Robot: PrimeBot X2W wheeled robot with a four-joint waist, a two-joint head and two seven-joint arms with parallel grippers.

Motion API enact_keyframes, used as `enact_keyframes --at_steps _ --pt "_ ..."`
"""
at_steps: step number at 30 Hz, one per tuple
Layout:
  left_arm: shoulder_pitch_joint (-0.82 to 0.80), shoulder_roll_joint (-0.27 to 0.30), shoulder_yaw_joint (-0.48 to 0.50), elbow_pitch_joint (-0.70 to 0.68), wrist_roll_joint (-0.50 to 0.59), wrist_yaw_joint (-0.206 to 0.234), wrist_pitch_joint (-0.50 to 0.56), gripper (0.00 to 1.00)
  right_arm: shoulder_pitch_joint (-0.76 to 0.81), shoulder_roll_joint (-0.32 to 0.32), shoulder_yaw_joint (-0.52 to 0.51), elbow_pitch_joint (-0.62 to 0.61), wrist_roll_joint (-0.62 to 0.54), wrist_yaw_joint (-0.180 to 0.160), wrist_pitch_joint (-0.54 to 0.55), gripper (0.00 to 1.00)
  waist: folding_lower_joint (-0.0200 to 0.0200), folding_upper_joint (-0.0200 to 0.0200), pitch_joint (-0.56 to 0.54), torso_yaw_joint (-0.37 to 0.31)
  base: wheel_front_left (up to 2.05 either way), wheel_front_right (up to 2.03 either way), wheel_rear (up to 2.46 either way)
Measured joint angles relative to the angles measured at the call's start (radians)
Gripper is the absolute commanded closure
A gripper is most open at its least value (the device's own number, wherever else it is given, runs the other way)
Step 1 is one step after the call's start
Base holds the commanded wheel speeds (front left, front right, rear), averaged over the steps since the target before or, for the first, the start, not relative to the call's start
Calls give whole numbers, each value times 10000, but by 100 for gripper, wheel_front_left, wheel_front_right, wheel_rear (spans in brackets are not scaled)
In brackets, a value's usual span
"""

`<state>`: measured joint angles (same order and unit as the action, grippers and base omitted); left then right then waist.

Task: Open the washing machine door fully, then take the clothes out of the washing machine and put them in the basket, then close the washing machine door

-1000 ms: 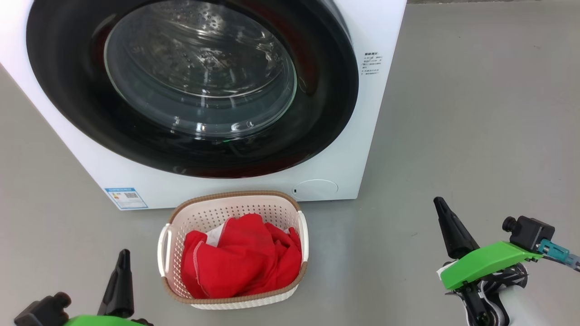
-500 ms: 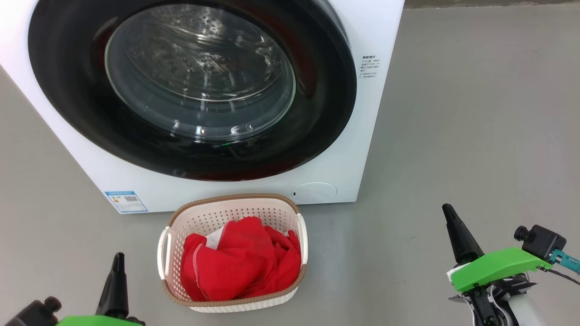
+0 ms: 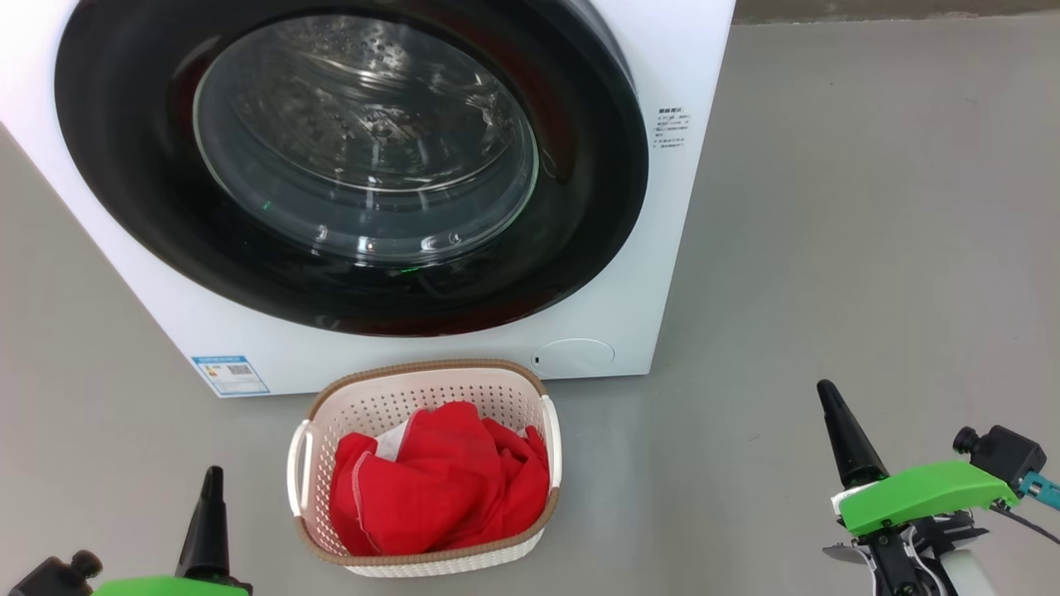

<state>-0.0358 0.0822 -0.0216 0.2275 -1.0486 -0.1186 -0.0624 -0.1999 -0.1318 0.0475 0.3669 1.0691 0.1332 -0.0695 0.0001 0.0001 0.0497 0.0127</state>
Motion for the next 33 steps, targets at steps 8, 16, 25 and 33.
enact_keyframes --at_steps 8,16,25,33 --pt "-12 -56 146 42 -742 0 224 100 43 81 -257 -128 700 -2 259 100 0 0 -63 -17 0 0 0" --pt "-129 -138 247 86 -1455 -2 453 100 221 198 -477 -247 1394 -8 508 100 0 0 -126 -34 0 0 0" --pt "-130 -188 405 153 -2307 -4 708 100 399 336 -719 -364 2209 -12 757 100 0 0 -196 -53 0 0 0" --pt "-148 -209 527 201 -3072 -4 922 100 542 422 -972 -510 2915 -12 980 100 -1 0 -259 -70 0 0 0"
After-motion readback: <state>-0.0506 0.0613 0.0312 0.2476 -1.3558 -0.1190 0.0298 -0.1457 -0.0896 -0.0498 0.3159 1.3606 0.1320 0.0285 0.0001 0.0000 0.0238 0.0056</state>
